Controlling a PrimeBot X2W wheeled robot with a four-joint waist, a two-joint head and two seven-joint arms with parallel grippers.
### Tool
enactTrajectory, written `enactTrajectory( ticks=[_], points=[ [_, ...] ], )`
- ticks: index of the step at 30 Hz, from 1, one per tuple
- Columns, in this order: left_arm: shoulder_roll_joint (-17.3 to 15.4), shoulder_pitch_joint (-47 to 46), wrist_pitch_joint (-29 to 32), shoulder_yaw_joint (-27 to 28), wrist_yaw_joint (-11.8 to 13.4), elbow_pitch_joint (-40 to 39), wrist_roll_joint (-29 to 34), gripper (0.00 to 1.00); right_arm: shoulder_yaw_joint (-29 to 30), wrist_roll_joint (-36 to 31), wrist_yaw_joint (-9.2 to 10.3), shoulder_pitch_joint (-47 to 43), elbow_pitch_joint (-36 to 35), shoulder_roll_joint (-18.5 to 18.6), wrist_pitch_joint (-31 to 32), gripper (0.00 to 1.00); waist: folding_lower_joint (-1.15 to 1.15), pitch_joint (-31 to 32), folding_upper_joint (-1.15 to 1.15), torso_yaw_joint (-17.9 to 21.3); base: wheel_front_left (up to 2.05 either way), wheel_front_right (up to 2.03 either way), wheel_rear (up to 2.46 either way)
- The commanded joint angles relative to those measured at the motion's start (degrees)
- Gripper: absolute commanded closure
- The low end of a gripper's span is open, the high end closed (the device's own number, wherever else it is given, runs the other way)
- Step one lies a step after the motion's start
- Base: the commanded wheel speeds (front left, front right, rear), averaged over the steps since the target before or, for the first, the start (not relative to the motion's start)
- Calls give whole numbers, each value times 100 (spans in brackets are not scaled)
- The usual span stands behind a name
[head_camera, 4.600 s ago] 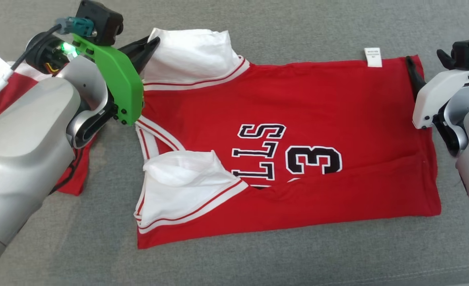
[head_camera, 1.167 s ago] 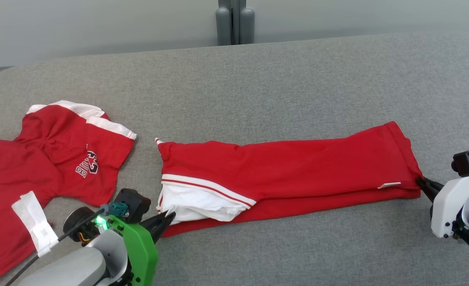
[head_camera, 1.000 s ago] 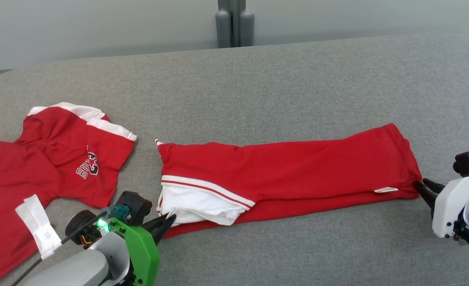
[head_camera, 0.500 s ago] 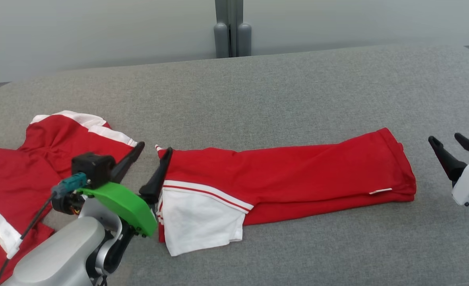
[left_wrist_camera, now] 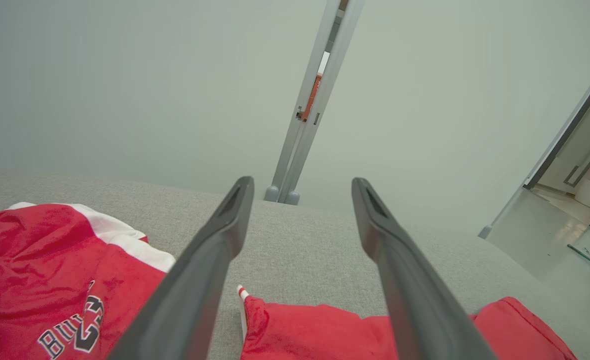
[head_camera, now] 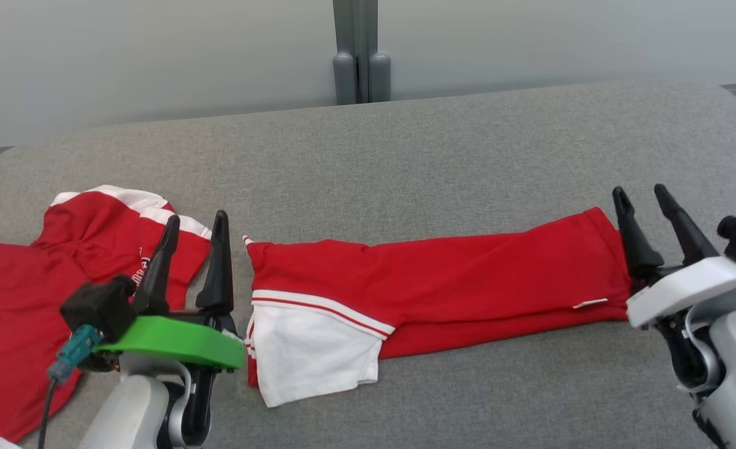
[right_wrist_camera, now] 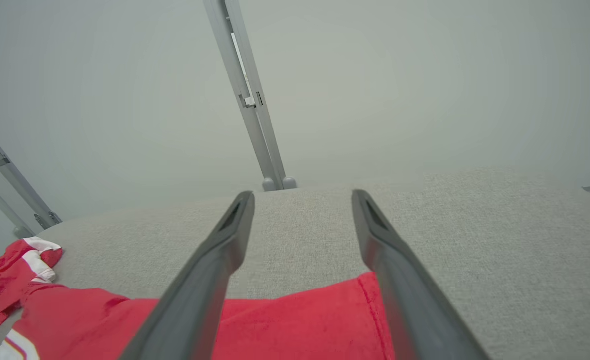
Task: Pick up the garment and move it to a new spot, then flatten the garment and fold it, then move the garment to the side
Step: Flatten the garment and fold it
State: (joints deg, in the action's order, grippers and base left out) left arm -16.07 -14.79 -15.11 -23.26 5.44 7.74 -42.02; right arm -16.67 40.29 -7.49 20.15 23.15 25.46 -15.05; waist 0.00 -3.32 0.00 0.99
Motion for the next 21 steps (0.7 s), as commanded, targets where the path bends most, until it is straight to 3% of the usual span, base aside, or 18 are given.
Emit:
enactTrajectory(
  ticks=[1, 6, 12, 21],
  points=[
    [104, 214, -1, 167, -108, -3, 258, 0, 154, -242, 0, -168, -201, -147, -14, 0, 0, 14, 0, 10, 0, 0, 0],
    [627, 750, -2, 738, -585, 51, 1308, 0, 740, -1106, 0, -795, -867, -791, -15, 0, 0, 62, 0, 9, 0, 0, 0],
    [1124, 1234, -2, 1315, -1008, 73, 2075, 0, 1071, -1628, 0, -1286, -1197, -1390, -15, 0, 0, 188, 0, 14, 0, 0, 0],
    [1301, 1172, -2, 1548, -1252, 221, 2440, 0, 1479, -2140, 0, -1339, -912, -1555, -16, 0, 0, 93, 0, -95, 0, 0, 0]
  ],
)
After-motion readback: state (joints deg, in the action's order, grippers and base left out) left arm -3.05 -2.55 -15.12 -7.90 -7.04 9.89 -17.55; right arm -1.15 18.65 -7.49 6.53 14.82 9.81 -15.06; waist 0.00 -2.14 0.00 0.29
